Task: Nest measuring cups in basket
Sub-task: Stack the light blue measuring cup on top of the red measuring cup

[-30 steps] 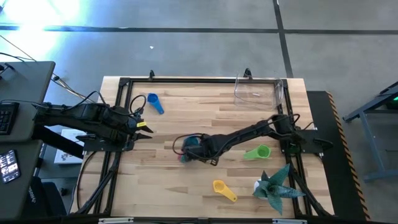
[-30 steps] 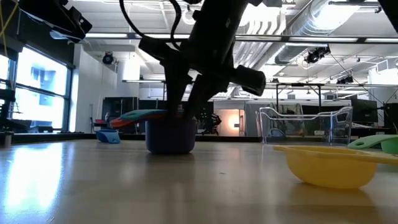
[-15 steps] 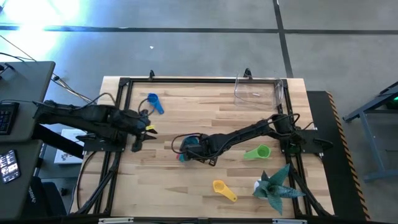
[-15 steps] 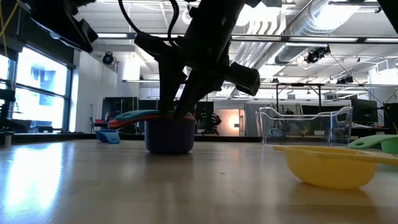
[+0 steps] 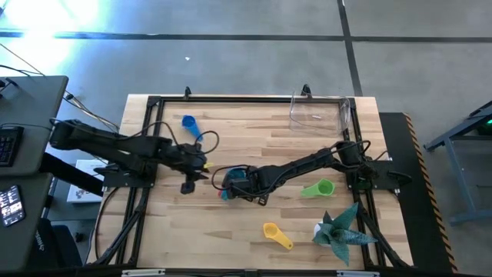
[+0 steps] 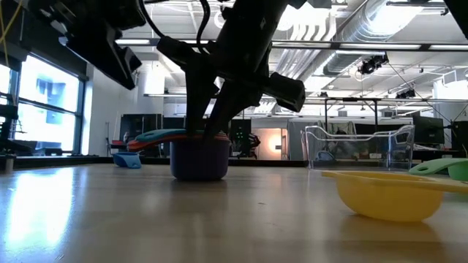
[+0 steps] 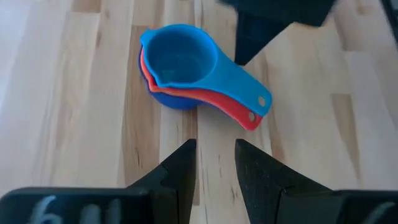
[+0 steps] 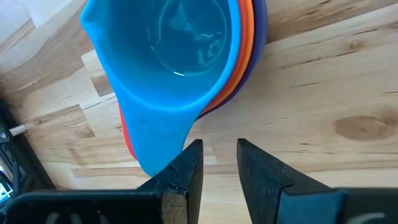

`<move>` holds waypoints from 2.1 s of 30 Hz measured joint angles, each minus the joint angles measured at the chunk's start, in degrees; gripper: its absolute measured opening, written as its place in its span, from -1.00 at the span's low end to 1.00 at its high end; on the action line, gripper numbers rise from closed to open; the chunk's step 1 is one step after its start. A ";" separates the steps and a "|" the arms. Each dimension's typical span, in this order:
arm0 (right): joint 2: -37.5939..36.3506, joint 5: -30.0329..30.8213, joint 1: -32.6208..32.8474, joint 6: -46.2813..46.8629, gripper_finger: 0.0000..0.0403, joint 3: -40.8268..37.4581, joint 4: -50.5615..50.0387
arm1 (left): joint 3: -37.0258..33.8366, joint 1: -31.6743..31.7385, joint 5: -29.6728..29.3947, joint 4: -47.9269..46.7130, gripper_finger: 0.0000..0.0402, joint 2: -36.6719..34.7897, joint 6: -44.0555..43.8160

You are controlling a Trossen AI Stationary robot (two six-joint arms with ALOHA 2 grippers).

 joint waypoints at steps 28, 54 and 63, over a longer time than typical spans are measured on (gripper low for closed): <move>0.00 0.02 0.02 -0.04 -0.56 0.02 0.46 | 0.00 -0.02 4.22 11.99 -0.50 22.98 -1.36; -0.09 -0.59 -0.33 -1.29 -0.56 0.02 1.61 | -0.26 -1.49 4.39 18.54 -0.50 24.15 -1.21; -0.22 0.42 -0.29 -1.95 -0.56 0.02 0.84 | -0.26 -1.44 3.61 19.59 -0.50 24.17 0.38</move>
